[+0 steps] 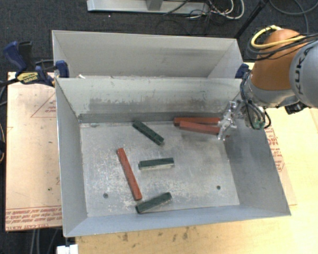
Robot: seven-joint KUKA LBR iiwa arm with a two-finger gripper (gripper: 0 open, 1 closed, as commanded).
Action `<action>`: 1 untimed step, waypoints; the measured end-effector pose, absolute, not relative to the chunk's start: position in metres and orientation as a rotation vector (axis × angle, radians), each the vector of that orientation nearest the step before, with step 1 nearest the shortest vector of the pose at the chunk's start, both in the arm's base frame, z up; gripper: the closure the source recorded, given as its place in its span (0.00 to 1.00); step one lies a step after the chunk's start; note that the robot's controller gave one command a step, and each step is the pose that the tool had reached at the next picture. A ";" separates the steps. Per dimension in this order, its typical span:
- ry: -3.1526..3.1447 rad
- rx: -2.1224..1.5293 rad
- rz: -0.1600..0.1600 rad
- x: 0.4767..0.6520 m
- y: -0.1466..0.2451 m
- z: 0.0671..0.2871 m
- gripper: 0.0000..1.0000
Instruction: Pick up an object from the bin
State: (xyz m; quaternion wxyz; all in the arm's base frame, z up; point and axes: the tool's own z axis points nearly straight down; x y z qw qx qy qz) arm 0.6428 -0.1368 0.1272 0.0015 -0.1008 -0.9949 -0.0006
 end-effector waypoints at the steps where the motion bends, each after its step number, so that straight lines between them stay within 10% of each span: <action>1: -3.132 -0.313 0.000 0.646 -0.137 0.186 1.00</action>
Offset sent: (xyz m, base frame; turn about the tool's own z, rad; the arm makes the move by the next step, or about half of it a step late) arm 0.0022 -0.0079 0.1043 -0.0050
